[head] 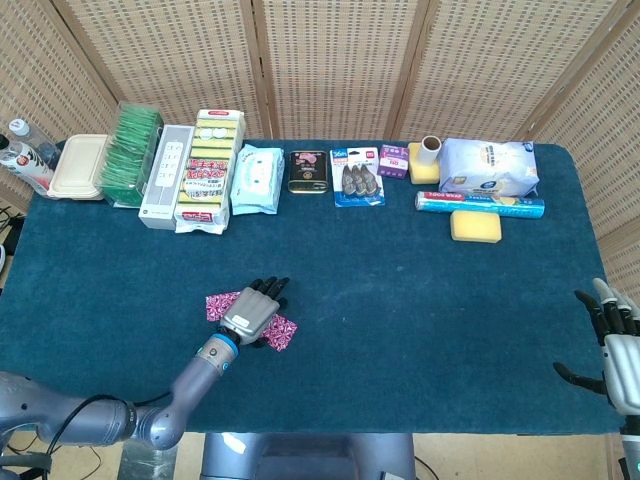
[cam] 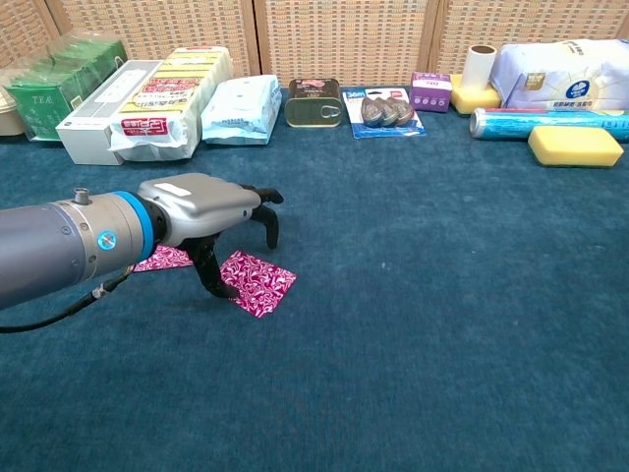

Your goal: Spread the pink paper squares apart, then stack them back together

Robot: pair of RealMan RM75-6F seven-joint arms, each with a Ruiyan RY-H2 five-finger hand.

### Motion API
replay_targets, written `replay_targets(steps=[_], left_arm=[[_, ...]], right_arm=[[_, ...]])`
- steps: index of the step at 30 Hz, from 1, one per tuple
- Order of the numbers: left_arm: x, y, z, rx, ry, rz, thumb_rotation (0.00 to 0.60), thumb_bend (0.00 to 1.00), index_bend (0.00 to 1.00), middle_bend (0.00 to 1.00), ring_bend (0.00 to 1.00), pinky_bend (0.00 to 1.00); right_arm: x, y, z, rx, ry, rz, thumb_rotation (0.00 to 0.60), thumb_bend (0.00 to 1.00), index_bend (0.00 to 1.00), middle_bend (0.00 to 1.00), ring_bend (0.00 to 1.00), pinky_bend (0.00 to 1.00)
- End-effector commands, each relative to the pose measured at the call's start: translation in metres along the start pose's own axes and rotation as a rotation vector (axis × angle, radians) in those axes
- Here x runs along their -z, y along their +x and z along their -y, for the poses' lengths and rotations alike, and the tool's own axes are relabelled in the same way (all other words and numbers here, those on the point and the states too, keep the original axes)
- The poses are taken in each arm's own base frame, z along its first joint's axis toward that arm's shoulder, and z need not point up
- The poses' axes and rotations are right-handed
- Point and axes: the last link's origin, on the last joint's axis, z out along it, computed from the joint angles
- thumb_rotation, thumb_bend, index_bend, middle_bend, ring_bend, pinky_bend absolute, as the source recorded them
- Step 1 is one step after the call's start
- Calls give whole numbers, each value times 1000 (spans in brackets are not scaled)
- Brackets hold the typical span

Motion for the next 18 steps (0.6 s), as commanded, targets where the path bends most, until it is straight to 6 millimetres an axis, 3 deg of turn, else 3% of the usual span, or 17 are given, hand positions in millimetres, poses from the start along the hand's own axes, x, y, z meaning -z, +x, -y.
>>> replay_targets(steps=[1,8,12,18], left_arm=[[8,7,6,20,28,-37,600,204,265,0,40,125],[24,13,48,123,173,-66,600,204,235,0,40,110],[29,0,73,175,239,-54,600,201,146,0,40,110],[32,-16,87,234,244,-40,600,201,113,0,40,110]], right_arm=[[0,0,0,-1,0,0,600,0,102,0,0,0],[0,1,1,-5,7,-1,600,0,102,0,0,0],[0,1,1,-5,8,-2,600,1,102,0,0,0],[0,-1,2,1,7,5,600,2,102,0,0,0]])
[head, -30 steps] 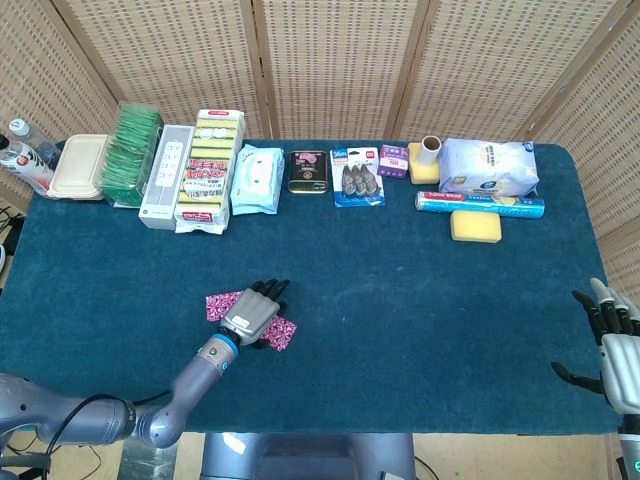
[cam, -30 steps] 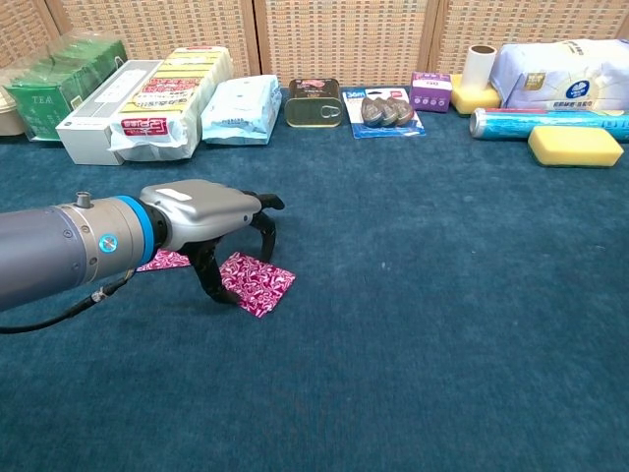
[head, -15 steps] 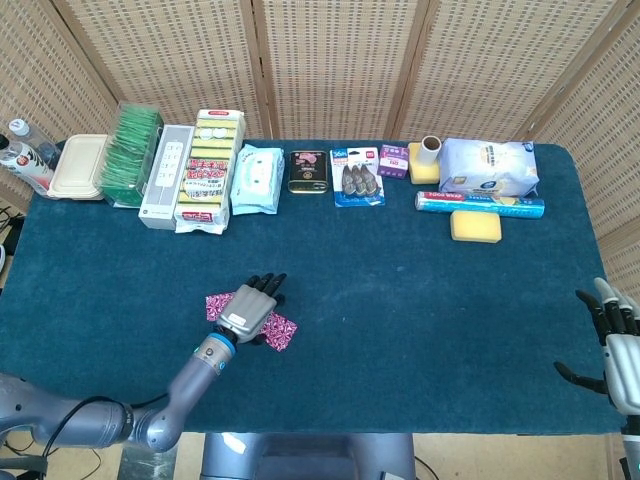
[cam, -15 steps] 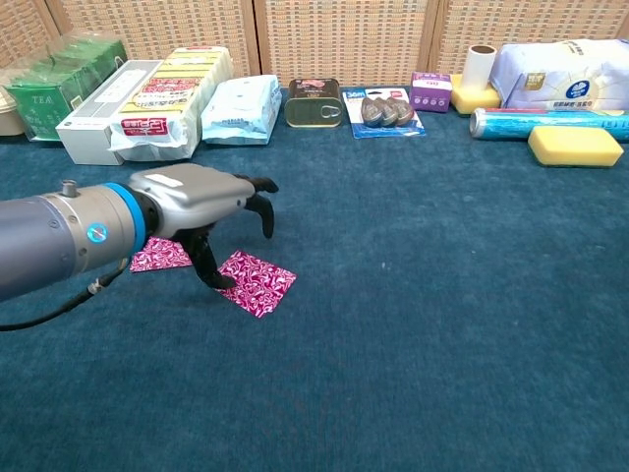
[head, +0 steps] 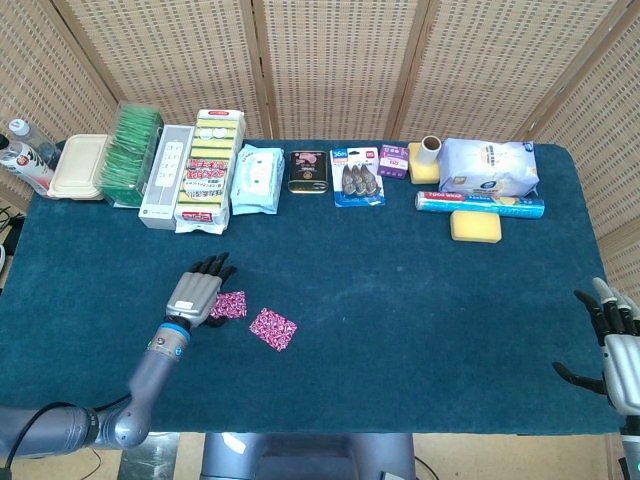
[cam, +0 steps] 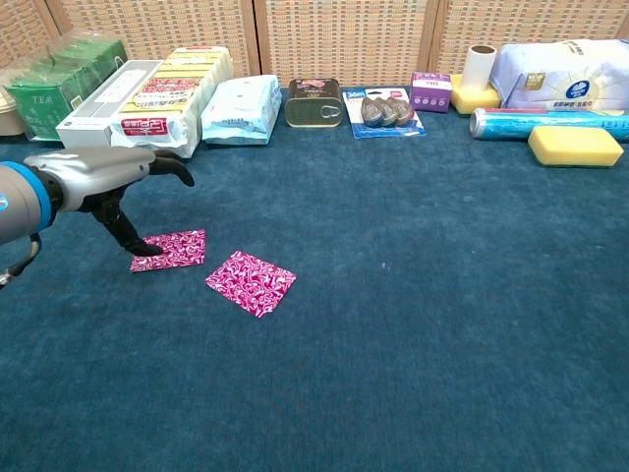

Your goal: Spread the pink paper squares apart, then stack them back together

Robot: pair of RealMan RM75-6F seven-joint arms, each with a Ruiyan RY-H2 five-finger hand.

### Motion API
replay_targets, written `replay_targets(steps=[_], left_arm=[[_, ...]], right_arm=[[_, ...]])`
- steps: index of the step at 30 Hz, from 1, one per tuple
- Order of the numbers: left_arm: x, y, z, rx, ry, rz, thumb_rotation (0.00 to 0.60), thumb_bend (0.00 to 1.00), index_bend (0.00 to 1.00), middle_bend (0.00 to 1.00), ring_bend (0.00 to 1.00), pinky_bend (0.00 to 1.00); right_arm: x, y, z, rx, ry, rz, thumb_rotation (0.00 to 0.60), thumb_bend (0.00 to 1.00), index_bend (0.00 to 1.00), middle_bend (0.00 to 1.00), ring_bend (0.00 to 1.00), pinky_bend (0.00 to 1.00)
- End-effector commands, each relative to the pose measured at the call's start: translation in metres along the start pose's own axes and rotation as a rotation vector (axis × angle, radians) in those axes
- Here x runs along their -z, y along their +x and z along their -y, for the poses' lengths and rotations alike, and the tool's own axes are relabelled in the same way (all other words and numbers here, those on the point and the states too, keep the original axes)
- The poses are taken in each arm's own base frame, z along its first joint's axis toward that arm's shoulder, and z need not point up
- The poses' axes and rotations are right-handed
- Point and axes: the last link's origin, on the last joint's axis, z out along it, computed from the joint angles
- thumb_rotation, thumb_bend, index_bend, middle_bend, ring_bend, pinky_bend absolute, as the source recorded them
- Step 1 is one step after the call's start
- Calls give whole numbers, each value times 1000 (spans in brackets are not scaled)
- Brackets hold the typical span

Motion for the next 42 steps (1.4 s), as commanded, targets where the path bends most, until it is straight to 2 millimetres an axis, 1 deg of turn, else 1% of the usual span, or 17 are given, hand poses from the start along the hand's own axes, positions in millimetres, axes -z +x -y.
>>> replay_targets(steps=[1,4,7,15,27,34,38,42], left_arm=[[2,-9,12,14,-2,3,600,201,98,0,38,110],[5,-15,14,16,-18,-3,600,201,36,0,32,110],[6,-19,14,14,-29,-5,600,200,3,0,31,110],[4,-27,16,18,-21,10,600,200,2,0,31,110],[1,-25,24,27,13,19,600,200,2,0,31,110],[2,-25,23,42,42,52,600,201,2,0,31,110],[2,-22,21,53,54,61,600,201,25,0,31,110],[2,-20,18,60,59,62,600,201,115,0,31,110]], right_arm=[[0,-1,0,2,0,3,600,2,102,0,0,0],[0,-2,1,4,0,5,600,3,102,0,0,0],[0,-2,1,4,1,6,600,4,102,0,0,0],[0,-1,0,-2,-1,2,600,5,102,0,0,0],[0,-2,1,3,1,7,600,7,102,0,0,0],[0,-2,1,1,-1,5,600,7,102,0,0,0],[0,-2,1,2,0,5,600,8,102,0,0,0],[0,-2,0,1,0,4,600,8,102,0,0,0]])
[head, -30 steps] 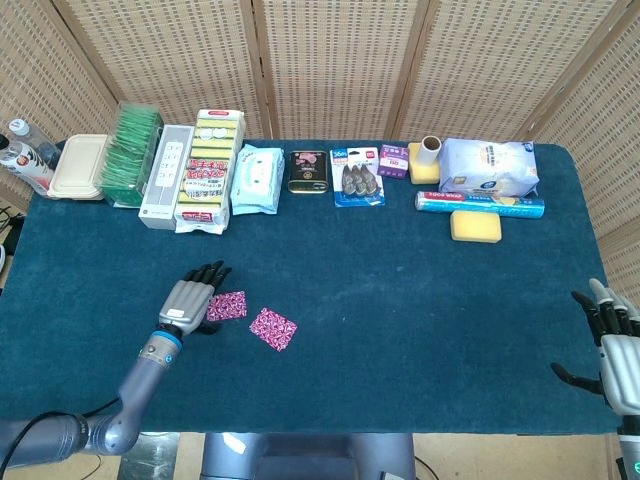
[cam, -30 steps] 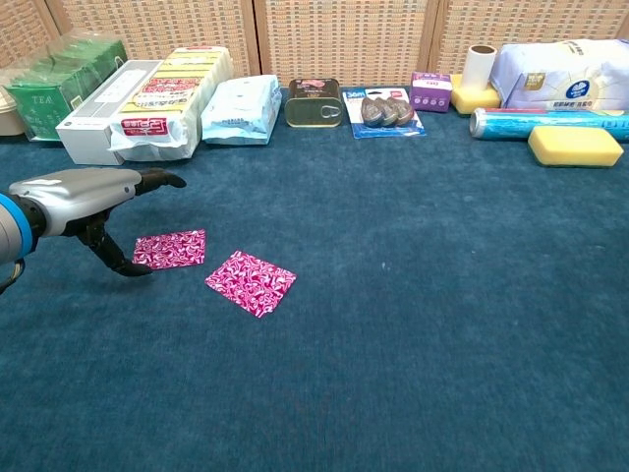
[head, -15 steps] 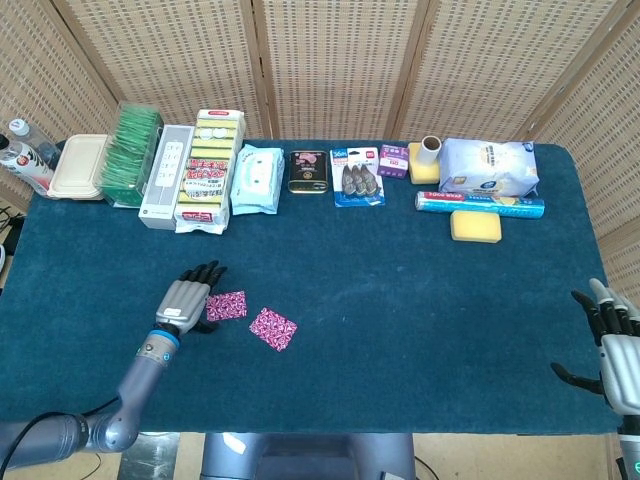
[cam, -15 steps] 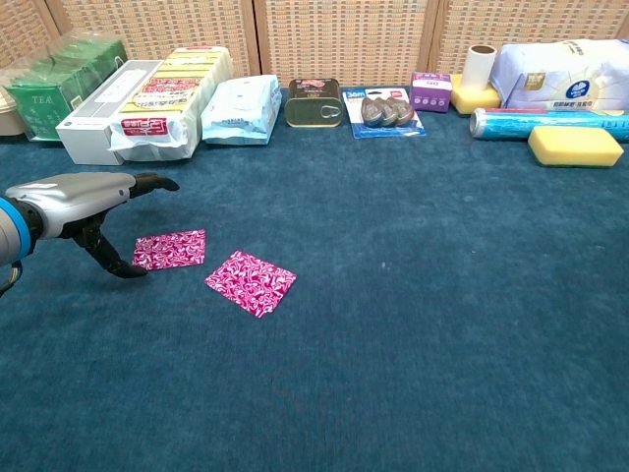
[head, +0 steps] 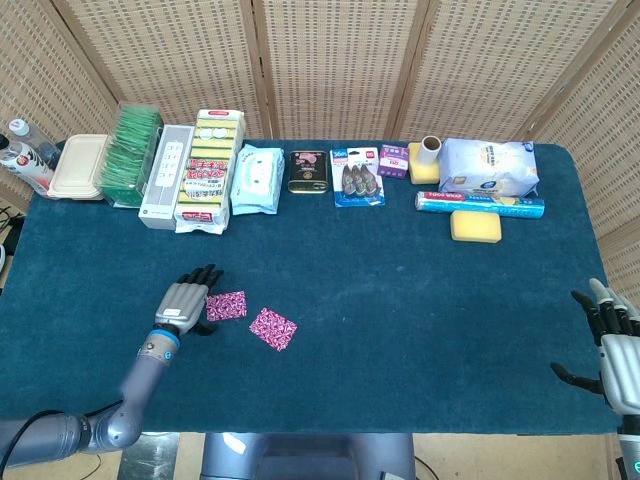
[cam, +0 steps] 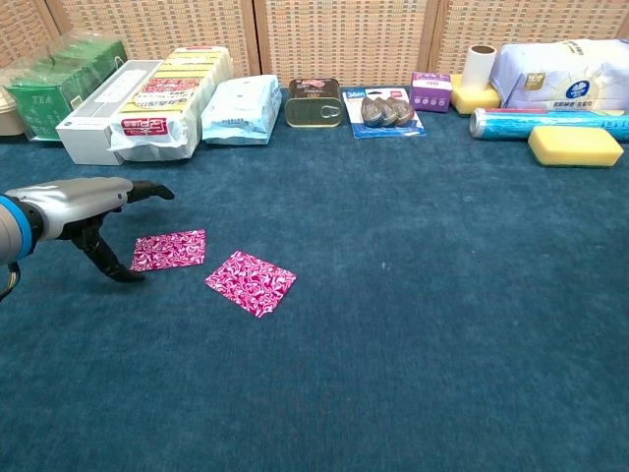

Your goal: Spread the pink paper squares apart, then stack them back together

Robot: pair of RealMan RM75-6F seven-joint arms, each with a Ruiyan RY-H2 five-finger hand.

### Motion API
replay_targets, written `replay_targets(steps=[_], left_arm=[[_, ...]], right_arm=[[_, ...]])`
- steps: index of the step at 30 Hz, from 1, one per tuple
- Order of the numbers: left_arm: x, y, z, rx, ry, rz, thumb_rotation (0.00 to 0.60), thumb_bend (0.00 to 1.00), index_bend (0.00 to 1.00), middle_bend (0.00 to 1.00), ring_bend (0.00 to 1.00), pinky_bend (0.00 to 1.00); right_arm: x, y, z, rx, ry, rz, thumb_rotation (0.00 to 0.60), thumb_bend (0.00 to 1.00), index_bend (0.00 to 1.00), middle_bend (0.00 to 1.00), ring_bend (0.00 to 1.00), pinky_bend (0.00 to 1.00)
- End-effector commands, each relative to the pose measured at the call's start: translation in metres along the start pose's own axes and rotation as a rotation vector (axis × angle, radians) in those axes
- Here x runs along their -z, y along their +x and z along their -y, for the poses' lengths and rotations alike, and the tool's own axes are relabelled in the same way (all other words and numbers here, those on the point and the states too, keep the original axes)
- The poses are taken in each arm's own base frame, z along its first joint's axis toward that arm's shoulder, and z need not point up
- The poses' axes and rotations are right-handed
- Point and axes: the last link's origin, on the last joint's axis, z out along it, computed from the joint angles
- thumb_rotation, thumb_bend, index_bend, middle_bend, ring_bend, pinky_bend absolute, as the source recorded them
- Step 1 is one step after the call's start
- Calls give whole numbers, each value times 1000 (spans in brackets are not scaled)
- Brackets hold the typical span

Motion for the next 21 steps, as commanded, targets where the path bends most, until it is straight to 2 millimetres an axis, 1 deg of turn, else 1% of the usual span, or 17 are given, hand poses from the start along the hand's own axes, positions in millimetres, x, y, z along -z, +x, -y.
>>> replay_targets(steps=[1,4,15,19,21], left_arm=[[0,2,-2,-3,4,-3,600,202,143,0,31,110],[-1,2,-5,-14,16,0,600,201,176,0,31,110],[-3,0,-10,-31,34,-4,600,203,180,0,31,110],[-4,-1,-10,-31,42,-15,600,205,234,0,31,109],[-5,-2,-10,-29,48,-18,600,206,243,0,31,109]], right_arm=[[0,0,0,-1,-1,-1,600,8,102,0,0,0],[1,0,-1,-1,-2,-2,600,7,102,0,0,0],[0,1,0,-2,0,-2,600,8,102,0,0,0],[0,1,0,-1,0,-2,600,8,102,0,0,0],[0,1,0,0,1,-2,600,7,102,0,0,0]])
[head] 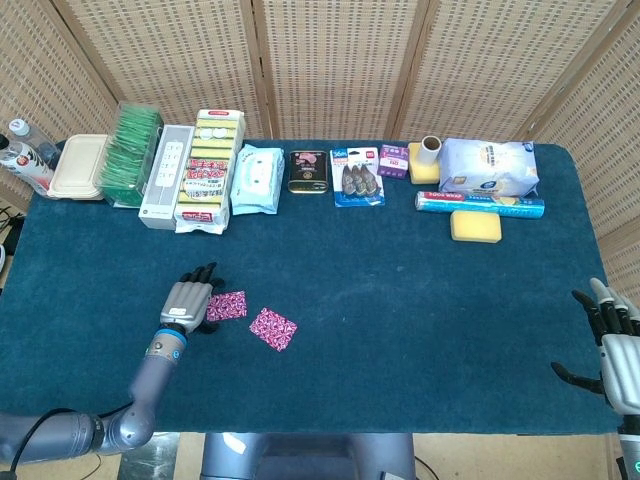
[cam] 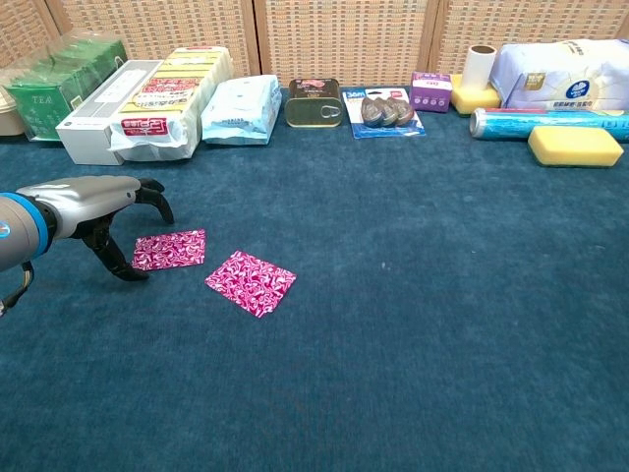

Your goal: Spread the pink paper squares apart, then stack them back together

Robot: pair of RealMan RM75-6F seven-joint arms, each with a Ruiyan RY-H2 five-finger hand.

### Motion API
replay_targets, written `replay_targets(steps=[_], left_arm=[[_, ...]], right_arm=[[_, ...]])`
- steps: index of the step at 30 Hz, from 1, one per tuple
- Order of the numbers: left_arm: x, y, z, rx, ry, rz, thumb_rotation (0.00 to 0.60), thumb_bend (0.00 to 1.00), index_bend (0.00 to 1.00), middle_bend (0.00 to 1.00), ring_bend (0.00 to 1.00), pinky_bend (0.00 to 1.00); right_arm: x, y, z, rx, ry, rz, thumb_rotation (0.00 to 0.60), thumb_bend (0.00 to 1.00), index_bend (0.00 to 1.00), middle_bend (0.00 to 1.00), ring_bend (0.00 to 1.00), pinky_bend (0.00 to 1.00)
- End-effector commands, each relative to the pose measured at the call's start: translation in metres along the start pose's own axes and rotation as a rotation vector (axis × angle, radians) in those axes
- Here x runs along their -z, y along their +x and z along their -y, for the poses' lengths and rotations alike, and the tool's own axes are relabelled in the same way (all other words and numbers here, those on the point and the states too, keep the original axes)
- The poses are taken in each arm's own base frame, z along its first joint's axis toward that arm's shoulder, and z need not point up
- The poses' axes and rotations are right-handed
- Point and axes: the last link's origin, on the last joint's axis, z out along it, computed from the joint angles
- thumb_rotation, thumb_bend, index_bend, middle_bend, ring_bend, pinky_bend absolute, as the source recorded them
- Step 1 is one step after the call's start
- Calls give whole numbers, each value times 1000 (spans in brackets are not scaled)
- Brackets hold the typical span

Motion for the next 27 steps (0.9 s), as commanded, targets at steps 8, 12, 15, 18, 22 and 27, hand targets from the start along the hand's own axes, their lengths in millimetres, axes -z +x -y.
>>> replay_targets(steps=[8,12,15,18,22,27], left_arm=[[-3,-4,-3,2,5,-4,600,207,256,0,31,110],[-3,-3,-4,6,6,-13,600,220,290,0,31,110],[-3,-3,-4,7,3,-19,600,237,332,0,31,110],[-3,-5,-4,6,3,-13,600,239,349,0,31,110],[-4,-6,-6,4,3,-8,600,241,348,0,31,110],[-2,-4,-6,6,-10,-16,600,244,348,0,31,110]], right_arm=[[0,-1,1,0,1,2,600,8,102,0,0,0],[0,0,0,-1,0,0,600,8,102,0,0,0],[0,0,0,-2,1,1,600,8,102,0,0,0],[0,0,1,-1,3,-1,600,8,102,0,0,0],[0,0,0,-2,2,-2,600,8,102,0,0,0],[0,0,0,-3,1,-2,600,8,102,0,0,0]])
